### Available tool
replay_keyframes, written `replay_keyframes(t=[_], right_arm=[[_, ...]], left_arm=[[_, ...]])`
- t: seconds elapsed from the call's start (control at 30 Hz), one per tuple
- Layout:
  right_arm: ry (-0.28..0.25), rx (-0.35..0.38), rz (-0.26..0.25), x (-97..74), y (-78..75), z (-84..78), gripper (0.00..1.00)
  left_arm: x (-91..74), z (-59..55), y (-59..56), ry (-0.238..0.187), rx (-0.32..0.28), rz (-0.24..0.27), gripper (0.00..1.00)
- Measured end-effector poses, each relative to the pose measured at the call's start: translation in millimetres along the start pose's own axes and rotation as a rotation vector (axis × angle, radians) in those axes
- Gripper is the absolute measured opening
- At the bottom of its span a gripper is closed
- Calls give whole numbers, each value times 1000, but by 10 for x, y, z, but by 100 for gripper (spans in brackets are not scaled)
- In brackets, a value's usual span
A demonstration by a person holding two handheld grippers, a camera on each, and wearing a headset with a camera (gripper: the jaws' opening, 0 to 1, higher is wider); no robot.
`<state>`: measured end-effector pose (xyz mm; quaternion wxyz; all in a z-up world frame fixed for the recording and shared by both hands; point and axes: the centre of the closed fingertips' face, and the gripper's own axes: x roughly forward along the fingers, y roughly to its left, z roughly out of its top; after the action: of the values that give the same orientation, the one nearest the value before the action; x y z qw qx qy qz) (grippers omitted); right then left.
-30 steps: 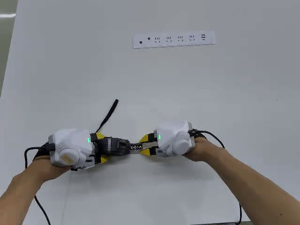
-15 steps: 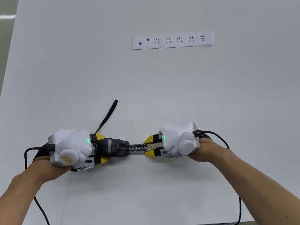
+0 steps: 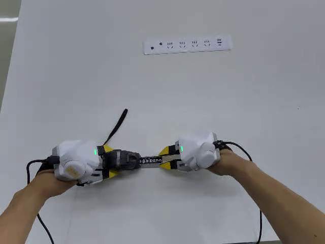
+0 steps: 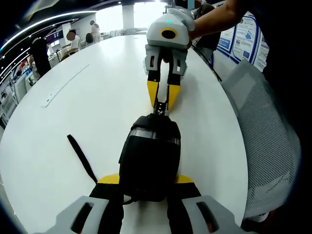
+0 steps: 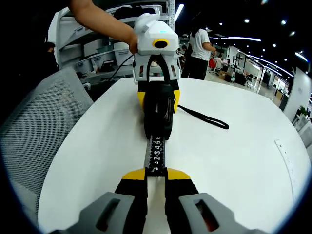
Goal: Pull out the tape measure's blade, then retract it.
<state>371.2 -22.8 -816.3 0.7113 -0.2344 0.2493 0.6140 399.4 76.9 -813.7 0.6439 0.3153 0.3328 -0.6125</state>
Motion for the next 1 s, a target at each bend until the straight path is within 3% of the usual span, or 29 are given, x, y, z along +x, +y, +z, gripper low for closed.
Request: replay_keyframes(t=[1.0], right_arm=[[3, -2, 4, -126, -11, -80, 10]], left_arm=[[1, 8, -1, 2, -22, 13, 31]])
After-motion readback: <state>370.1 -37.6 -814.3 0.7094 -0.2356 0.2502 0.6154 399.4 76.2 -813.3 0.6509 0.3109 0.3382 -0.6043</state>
